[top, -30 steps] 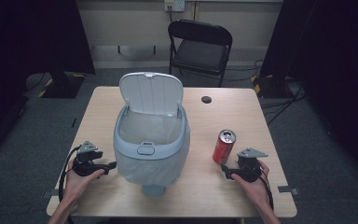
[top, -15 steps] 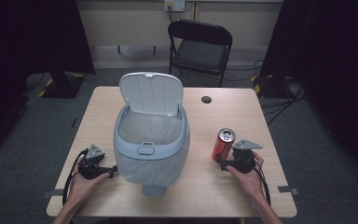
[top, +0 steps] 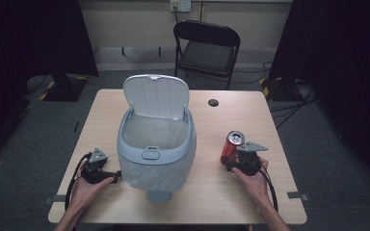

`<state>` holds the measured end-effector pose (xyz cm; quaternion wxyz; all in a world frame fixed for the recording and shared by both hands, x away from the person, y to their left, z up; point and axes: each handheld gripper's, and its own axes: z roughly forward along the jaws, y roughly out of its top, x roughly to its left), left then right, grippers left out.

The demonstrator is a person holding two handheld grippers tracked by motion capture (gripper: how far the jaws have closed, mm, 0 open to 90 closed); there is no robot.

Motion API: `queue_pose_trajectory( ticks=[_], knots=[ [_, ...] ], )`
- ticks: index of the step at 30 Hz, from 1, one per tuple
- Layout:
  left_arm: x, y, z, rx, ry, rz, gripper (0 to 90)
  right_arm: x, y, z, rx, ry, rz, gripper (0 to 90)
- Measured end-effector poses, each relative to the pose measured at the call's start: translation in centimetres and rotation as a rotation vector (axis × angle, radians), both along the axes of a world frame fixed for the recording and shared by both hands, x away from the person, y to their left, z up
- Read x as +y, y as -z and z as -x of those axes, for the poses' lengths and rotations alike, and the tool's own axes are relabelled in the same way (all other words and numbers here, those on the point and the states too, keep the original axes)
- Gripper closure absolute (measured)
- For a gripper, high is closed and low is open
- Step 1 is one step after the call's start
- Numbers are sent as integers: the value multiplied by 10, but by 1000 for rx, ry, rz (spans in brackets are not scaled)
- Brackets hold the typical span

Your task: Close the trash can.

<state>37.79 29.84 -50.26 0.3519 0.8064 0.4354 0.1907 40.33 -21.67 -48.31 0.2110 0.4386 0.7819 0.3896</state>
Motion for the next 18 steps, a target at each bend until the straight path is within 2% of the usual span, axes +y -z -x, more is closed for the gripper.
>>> queue_pose_trajectory(
  ticks=[7, 18],
  knots=[
    [0, 0, 0, 0, 1, -1, 97, -3, -6, 3, -2, -7, -46, 335],
    [0, 0, 0, 0, 3, 0, 96, 3, -23, 10, -23, -52, -85, 335]
  ],
)
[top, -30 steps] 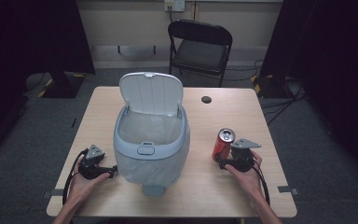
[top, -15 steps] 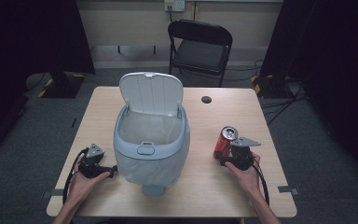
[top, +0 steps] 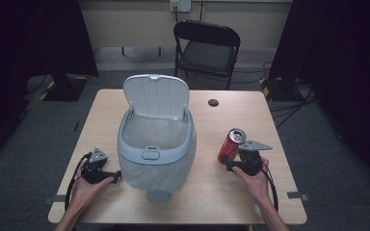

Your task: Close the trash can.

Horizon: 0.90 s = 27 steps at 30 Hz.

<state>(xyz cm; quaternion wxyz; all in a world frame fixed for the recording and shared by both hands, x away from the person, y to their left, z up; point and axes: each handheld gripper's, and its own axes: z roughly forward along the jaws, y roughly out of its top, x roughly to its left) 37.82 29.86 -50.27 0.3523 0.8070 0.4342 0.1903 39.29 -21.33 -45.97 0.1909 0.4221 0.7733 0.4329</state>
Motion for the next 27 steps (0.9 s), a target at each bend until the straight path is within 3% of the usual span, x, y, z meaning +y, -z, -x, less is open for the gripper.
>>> queue_pose_trajectory(
  ticks=[27],
  knots=[
    [1, 0, -2, 2, 7, -1, 82, -4, -54, 27, -39, -91, -155, 337]
  ],
)
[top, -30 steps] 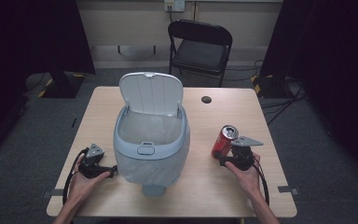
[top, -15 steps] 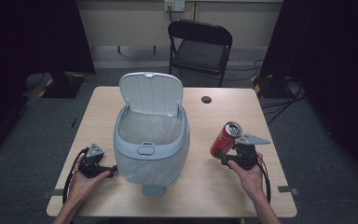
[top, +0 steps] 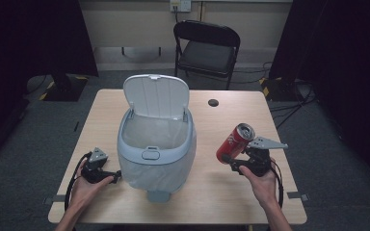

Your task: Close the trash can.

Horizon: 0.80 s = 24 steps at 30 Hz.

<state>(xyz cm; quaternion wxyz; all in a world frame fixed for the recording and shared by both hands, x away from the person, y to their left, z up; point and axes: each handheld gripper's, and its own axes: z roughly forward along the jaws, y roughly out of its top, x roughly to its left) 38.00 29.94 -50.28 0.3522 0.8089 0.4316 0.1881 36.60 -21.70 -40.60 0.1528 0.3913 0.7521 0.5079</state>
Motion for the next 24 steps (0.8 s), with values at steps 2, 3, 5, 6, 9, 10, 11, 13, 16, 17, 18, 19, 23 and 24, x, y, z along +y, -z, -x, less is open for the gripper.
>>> queue_pose_trajectory(
  ticks=[2, 3, 5, 6, 9, 10, 11, 13, 16, 17, 18, 19, 23, 24],
  knots=[
    [0, 0, 0, 1, 0, -3, 82, 0, -5, 3, -3, -6, -4, 337],
    [1, 0, -1, 1, -3, 1, 81, 1, -8, 4, -5, -14, -8, 337],
    [1, 0, -1, 0, -6, 1, 77, 2, -13, 7, -16, -23, -7, 337],
    [1, 0, -1, 0, -3, -4, 77, 3, -16, 8, -20, -23, -9, 337],
    [1, 0, -1, 0, -1, -3, 76, 4, -26, 11, -33, -36, -19, 337],
    [1, 0, -1, 0, -1, -4, 76, 4, -29, 12, -39, -40, -22, 337],
    [1, 0, -1, 0, -1, -3, 76, 5, -32, 13, -42, -49, -27, 337],
    [1, 0, -1, 1, -2, -3, 75, 5, -39, 15, -39, -59, -54, 338],
    [1, 0, -1, 1, -1, -3, 75, 7, -50, 19, -45, -75, -79, 338],
    [1, 0, -1, 1, -2, -3, 75, 7, -52, 20, -49, -77, -79, 338],
    [1, 0, -1, 0, -1, -3, 75, 7, -56, 21, -51, -83, -85, 338],
    [1, 0, -1, 1, -1, -3, 75, 8, -59, 22, -55, -90, -95, 338],
    [1, 0, -1, 1, -2, -3, 75, 9, -73, 24, -81, -106, -107, 339],
    [1, 0, -1, 1, -1, -3, 75, 9, -77, 24, -88, -110, -106, 340]
  ],
)
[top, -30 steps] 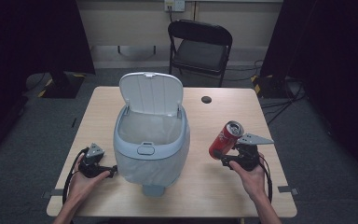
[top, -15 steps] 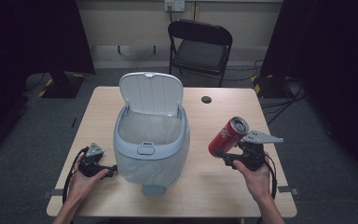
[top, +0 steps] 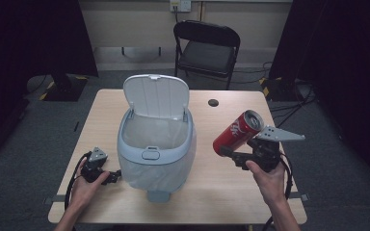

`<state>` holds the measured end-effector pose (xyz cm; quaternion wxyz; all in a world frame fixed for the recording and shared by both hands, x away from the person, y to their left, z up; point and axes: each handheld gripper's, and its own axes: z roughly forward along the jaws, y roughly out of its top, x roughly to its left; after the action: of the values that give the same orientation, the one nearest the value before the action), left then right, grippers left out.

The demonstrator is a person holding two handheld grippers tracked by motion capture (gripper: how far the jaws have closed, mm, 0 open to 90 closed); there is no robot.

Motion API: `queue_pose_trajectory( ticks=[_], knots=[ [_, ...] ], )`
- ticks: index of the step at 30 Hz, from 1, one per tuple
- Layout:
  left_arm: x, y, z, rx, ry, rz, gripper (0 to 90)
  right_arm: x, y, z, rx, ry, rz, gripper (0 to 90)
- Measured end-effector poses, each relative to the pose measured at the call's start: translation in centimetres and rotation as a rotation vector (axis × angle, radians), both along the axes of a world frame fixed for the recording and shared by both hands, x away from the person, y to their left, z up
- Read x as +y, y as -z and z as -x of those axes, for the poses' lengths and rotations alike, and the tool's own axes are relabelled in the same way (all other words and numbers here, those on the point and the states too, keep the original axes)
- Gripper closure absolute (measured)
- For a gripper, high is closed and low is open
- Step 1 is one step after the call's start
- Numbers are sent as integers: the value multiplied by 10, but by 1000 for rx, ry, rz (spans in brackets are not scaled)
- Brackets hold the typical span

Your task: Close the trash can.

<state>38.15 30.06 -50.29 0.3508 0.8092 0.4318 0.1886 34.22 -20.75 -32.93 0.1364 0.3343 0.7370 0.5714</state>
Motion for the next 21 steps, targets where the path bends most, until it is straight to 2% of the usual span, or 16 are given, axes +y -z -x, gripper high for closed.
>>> queue_pose_trajectory(
  ticks=[11, 21],
  knots=[
    [0, 0, 0, 0, 0, 0, 74, 11, -37, 1, -57, -57, -24, 341],
    [0, 0, 0, 0, 0, -1, 75, 34, -78, -1, -143, -126, -40, 341]
  ],
)
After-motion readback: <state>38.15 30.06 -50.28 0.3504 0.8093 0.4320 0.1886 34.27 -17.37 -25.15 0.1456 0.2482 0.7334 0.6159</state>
